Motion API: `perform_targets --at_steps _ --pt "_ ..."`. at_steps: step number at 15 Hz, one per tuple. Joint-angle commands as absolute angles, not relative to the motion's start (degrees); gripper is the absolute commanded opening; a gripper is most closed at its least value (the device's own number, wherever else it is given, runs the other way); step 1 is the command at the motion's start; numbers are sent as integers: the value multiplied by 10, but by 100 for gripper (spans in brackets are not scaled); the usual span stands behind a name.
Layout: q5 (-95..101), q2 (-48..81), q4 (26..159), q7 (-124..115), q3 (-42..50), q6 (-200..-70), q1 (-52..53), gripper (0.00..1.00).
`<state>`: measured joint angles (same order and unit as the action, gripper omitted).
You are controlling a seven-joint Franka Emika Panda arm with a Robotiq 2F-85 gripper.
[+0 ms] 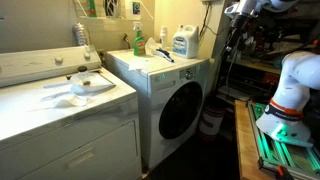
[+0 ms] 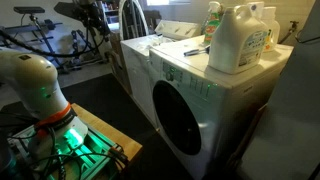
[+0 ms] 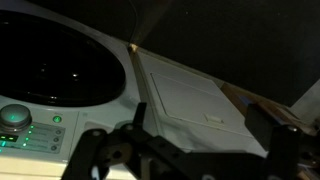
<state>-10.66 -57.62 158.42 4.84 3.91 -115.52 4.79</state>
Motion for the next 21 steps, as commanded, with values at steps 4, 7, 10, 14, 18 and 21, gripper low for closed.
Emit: perform_targets --at_steps 4,7,10,14,18,21 --pt "-109 -568 1601 51 36 -1152 44 100" --pt "-109 -568 1601 51 36 -1152 44 100" --pt "-99 -527 1589 23 35 -1203 9 100" --pt "-54 -472 1586 -21 28 -1252 -56 100" --pt "12 -412 1585 -64 19 -1296 -119 100" --pt "49 -356 1576 -87 21 -1325 -152 100"
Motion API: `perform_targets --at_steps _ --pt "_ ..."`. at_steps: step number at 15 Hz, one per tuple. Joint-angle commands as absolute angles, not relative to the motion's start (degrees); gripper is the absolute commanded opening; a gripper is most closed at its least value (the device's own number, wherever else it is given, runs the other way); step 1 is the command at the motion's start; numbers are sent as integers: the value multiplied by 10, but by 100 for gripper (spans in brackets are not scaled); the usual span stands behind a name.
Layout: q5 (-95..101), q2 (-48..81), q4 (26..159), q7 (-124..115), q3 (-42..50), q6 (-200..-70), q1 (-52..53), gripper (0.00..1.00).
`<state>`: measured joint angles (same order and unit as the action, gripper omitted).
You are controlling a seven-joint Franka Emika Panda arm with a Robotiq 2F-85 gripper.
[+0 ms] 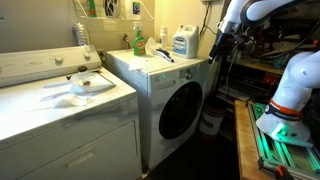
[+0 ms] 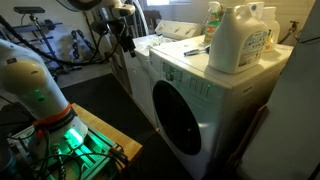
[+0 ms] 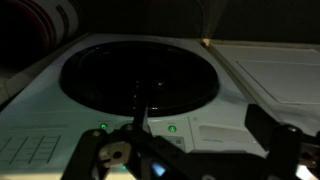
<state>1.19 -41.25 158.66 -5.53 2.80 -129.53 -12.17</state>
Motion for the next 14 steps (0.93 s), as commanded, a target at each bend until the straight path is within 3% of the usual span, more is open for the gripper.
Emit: perform_targets --at_steps 1,14 --pt "60 -339 1572 -91 22 -1331 -160 100" --pt "114 -90 1445 -80 66 -1429 -169 100"
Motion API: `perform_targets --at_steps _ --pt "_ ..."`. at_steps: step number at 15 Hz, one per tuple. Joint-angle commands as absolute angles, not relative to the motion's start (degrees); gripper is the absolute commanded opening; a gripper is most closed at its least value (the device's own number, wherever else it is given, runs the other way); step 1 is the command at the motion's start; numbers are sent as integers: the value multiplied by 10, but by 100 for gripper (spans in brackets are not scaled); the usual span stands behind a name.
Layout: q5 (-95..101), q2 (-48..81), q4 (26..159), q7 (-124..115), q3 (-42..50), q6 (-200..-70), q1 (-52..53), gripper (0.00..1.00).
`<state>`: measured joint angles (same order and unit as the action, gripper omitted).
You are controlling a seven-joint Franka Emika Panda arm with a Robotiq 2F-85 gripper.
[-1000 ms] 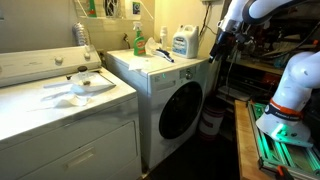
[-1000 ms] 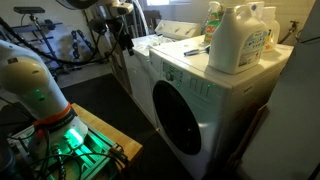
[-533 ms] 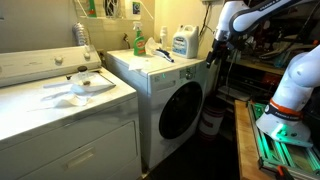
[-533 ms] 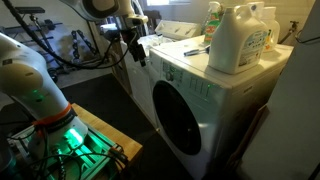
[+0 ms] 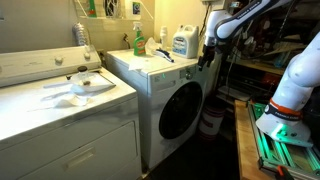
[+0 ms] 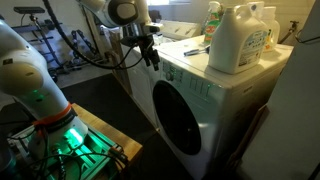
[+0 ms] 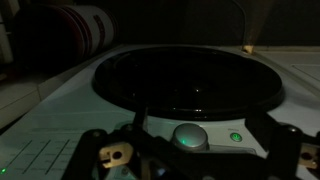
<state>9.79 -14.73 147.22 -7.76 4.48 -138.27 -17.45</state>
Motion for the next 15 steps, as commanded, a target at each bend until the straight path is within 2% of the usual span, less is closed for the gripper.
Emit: perform_targets --at_steps 1,9,15 --pt "112 -78 1444 -84 71 -1460 -169 100" --pt "93 -71 1439 -76 83 -1468 -154 100" --pt "118 -14 1393 -109 80 -1461 -149 100"
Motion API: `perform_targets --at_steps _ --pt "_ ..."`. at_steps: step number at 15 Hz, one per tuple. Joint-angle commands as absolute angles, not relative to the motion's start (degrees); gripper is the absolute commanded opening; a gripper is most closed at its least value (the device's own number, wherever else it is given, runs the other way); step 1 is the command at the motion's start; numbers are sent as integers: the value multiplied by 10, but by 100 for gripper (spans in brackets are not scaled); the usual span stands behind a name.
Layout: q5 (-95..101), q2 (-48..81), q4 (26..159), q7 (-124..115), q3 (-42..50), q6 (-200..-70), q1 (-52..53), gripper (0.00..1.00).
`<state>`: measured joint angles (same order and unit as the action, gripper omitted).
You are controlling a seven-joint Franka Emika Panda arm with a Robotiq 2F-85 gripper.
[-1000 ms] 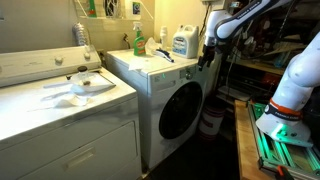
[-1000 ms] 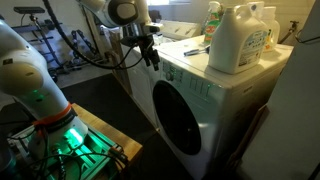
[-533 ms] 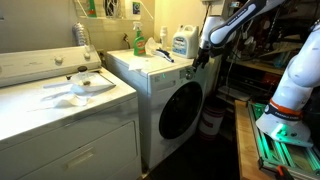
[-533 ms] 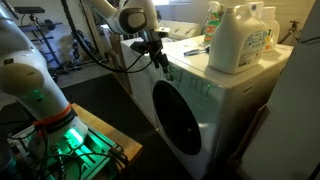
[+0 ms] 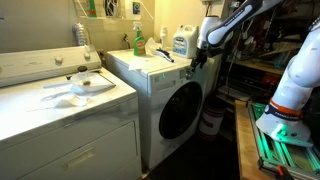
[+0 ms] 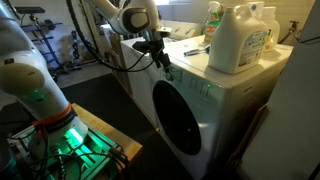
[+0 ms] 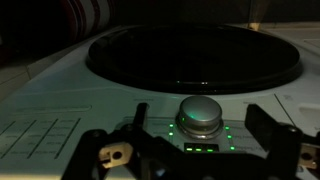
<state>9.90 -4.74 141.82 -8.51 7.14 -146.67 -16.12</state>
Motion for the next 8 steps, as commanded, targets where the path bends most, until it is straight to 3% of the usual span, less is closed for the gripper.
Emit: perform_targets --at_steps 1,8 --pt "121 -7 1388 -113 80 -1458 -146 100" --pt "167 41 1366 -157 93 -1488 -127 100"
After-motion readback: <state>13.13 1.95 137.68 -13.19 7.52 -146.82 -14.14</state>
